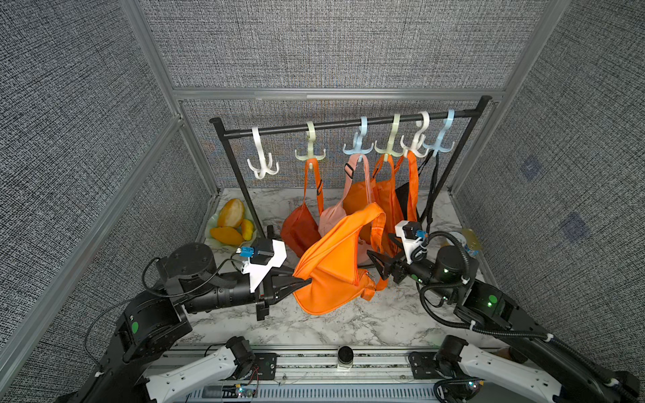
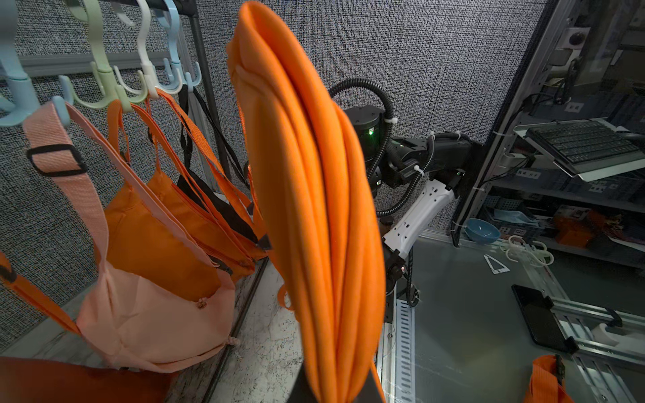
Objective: Hang the bag on a hook
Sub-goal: Hang the bag on the hook.
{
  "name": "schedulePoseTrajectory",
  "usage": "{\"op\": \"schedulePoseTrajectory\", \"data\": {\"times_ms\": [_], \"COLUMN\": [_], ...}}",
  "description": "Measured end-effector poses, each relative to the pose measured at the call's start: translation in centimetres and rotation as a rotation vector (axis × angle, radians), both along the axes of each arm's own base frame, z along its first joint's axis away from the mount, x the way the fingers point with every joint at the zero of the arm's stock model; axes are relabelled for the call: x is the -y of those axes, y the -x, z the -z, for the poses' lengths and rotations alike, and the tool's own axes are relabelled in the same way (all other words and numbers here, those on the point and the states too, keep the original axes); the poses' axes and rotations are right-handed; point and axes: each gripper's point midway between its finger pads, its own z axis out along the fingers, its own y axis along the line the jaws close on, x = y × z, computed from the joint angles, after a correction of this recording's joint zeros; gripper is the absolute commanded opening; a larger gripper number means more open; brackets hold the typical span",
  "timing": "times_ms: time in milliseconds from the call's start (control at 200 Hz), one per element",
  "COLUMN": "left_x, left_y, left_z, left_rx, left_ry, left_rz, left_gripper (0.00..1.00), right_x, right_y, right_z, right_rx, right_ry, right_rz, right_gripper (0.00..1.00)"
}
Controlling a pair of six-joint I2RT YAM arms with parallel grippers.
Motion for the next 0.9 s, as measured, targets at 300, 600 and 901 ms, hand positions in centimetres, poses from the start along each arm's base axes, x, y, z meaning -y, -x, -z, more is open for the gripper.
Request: {"op": "schedulePoseTrajectory", "data": {"times_ms": [300,600,901], "left_x": [-0.6,-1.0,-1.1], "left_y": [0.3,-0.4,-1.4], "left_z": [-0.2,0.1,1.0], "left_rx": [0.008,0.013,0.009], "left_ry": [0.01,0.003,-0.017], "left_rz": [-0.009,-0.06,-0.112], "left_gripper": [0.0,0.0,0.0], "right_x": [0.4,0.1,-0.5], "right_y": [-2.1,-1.5,-1.1], "right_z": [0.3,-0.2,-0.2], "right_rx": [-0.018,-0.02,-0.034], "right_ry": [0.017,-0.002,-0.002], "right_rz": [-0.008,-0.084,-0.132], "right_gripper": [0.74,0.2,0.0]}}
